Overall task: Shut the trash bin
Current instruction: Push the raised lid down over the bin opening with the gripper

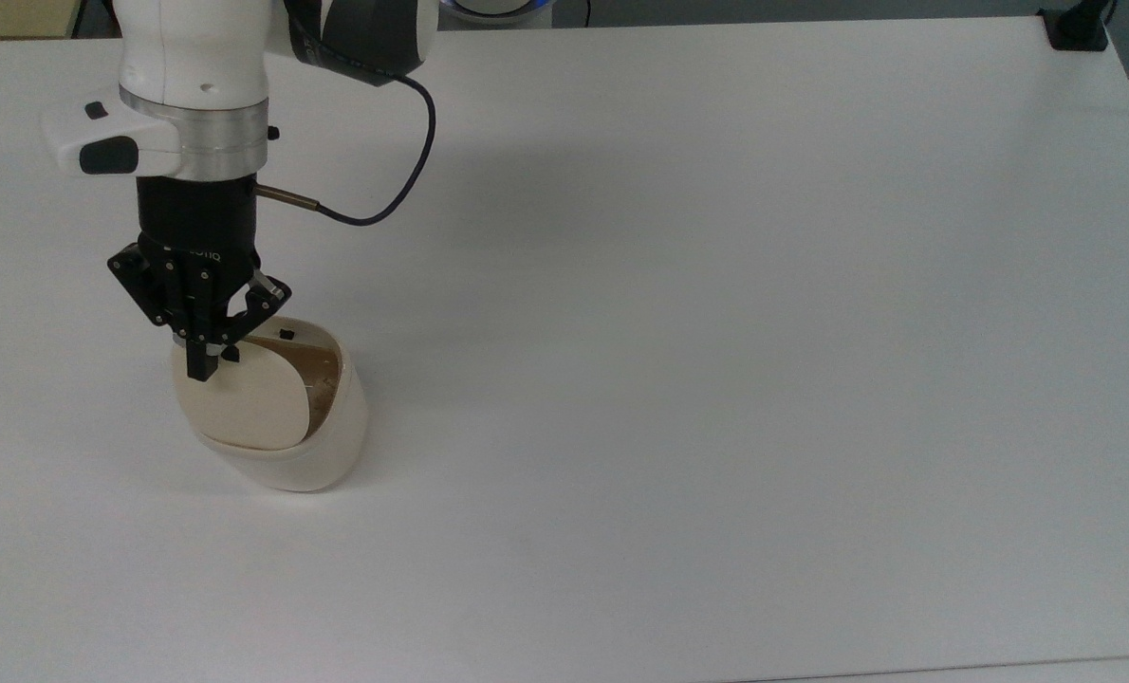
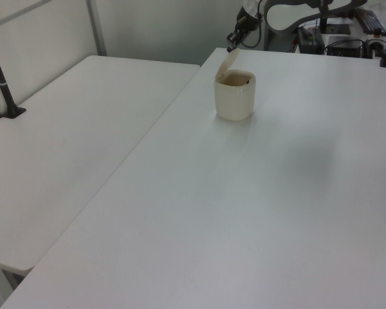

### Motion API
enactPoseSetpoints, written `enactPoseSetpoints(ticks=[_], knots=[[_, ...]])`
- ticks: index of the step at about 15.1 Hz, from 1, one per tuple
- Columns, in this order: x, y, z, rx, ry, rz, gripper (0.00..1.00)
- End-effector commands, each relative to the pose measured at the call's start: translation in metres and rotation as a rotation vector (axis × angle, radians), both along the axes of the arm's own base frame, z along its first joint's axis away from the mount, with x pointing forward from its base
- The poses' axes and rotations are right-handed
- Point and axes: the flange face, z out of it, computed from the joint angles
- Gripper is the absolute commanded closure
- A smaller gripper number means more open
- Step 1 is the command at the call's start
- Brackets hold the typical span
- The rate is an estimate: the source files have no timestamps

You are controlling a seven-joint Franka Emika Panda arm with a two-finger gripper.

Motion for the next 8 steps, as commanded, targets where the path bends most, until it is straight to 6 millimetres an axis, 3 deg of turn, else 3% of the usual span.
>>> enactPoseSetpoints(ticks=[1, 8], knots=[[-0.008, 0.005, -0.009, 0.014, 0.11, 0.02, 1.0], [-0.018, 0.018, -0.045, 0.034, 0.272, 0.057, 1.0]])
